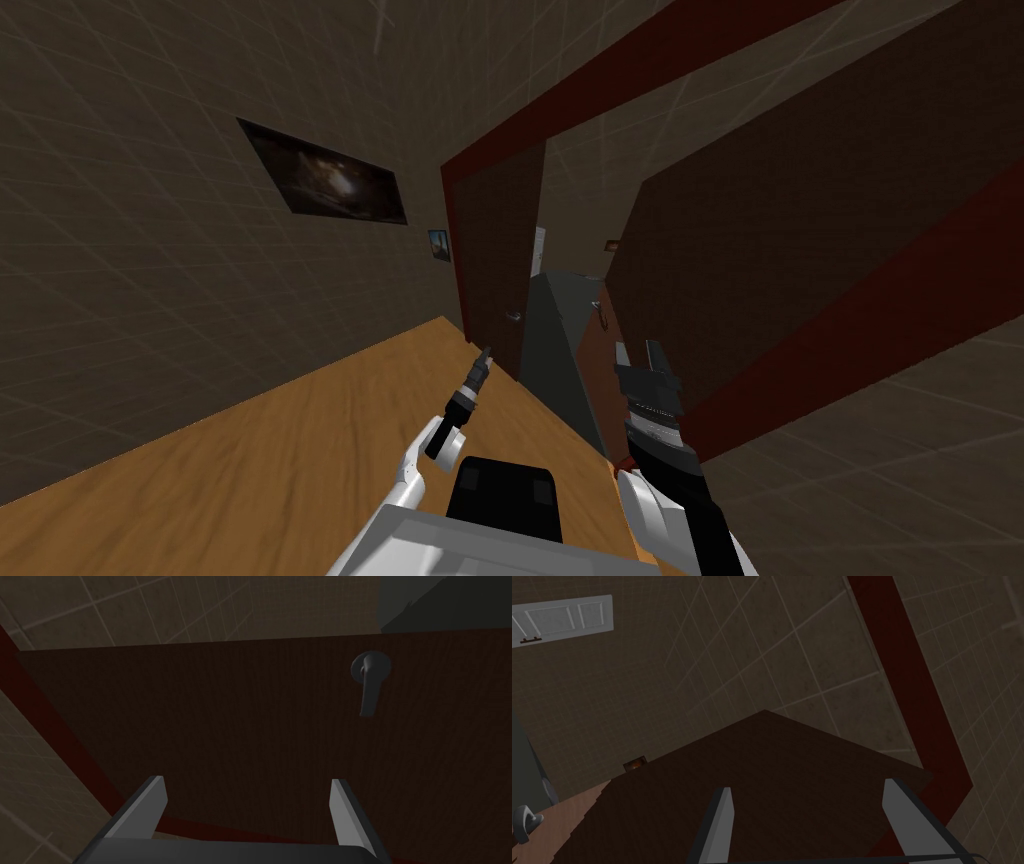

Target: Push the door open

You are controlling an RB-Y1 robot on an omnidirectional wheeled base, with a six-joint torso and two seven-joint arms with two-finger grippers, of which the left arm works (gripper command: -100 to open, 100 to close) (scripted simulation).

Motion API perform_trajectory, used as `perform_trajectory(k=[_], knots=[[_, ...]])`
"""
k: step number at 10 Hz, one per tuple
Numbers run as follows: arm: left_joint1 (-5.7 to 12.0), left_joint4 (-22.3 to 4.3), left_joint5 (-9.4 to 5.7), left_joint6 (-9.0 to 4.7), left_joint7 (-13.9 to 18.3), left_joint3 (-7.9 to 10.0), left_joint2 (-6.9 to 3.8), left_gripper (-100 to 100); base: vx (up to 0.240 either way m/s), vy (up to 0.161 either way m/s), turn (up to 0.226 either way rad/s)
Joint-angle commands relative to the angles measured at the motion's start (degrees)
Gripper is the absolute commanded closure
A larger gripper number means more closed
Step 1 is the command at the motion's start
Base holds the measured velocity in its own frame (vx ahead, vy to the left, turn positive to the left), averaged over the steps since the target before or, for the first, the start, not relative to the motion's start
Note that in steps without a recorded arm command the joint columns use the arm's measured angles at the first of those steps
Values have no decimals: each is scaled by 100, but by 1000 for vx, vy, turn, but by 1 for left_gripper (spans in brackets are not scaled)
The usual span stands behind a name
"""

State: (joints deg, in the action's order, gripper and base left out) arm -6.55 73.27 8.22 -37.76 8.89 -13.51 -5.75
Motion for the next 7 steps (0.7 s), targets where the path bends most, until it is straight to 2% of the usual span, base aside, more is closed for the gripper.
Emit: perform_trajectory(k=[1, 7], knots=[[103, -230, 3, -64, 31, -45, -6, -100, 107, 45, -11], [417, -960, 27, -241, 119, -220, 5, -100, 97, 41, -14]])
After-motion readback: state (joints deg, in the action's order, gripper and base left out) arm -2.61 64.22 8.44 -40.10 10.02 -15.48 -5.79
